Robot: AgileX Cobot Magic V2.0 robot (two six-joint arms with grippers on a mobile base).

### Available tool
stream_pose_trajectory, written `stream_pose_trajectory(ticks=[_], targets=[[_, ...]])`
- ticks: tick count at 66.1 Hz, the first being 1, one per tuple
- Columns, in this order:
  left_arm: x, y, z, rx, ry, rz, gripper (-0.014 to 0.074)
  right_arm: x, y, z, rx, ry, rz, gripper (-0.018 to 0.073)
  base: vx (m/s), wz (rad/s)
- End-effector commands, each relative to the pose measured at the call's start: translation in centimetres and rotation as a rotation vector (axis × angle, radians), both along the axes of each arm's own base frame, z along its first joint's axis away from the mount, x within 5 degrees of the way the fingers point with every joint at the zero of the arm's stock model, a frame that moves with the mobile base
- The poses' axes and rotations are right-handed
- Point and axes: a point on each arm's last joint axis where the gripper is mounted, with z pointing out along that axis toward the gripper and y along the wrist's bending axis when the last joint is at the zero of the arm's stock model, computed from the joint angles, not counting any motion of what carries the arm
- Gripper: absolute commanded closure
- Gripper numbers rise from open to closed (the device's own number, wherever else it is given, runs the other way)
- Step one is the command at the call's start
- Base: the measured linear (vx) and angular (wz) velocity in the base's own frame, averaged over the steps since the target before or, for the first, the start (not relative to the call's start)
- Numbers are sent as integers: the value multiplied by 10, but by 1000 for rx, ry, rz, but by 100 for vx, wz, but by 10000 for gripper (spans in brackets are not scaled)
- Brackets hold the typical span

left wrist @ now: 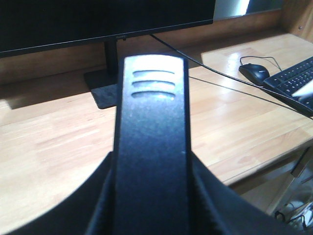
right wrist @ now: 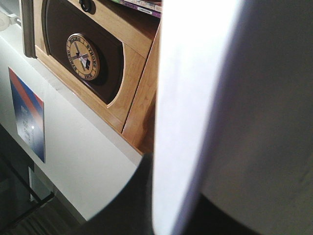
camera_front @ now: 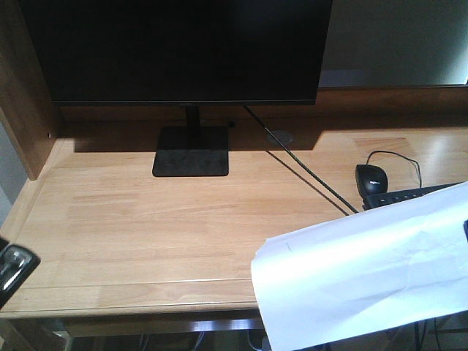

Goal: Grab stapler and paper to desk for stapling
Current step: 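Lower the stapler with the left gripper onto the desk near the monitor stand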

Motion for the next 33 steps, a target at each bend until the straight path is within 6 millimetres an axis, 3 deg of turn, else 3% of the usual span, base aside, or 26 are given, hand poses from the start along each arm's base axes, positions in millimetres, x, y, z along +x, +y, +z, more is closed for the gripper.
stream_pose_trajectory(ticks=[1, 17, 33], targets=[[19, -9, 39, -55, -134, -5, 603, -2, -1, 4, 28, -47, 10, 564, 0, 0], [75, -36, 58, 86, -68, -57, 603, -2, -1, 4, 28, -47, 10, 564, 0, 0], [139, -74, 44, 190, 61, -185, 603, -2, -1, 4, 28, -47, 10, 564, 0, 0]])
